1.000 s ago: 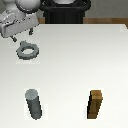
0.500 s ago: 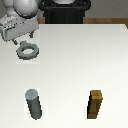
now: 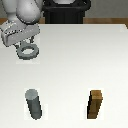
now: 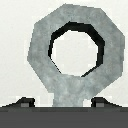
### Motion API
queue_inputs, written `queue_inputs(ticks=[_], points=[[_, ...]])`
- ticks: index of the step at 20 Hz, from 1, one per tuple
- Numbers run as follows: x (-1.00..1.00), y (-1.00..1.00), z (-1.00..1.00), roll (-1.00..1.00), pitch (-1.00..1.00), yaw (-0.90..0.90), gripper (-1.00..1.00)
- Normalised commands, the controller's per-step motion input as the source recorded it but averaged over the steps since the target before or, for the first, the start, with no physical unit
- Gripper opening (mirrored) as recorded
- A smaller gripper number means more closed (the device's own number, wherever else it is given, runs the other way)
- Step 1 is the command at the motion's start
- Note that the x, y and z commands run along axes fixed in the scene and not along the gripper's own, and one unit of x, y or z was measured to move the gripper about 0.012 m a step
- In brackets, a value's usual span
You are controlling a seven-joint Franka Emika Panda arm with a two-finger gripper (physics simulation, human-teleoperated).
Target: Put the loop with the handle onto the peg.
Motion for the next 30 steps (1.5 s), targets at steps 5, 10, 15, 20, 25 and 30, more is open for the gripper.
queue_inputs(ticks=[5, 10, 15, 20, 25, 30], points=[[0.00, 0.00, 0.00, 0.00, 0.00, 0.00, -1.00], [0.00, 0.00, 0.20, 0.00, 0.00, 0.00, -1.00], [0.00, 0.00, 1.00, 0.00, 0.00, 0.00, -1.00], [0.00, 0.00, 1.00, 0.00, 0.00, 0.00, -1.00], [0.20, 0.00, 0.60, 0.00, 0.00, 0.00, -1.00], [1.00, 0.00, 0.00, 0.00, 0.00, 0.00, -1.00]])
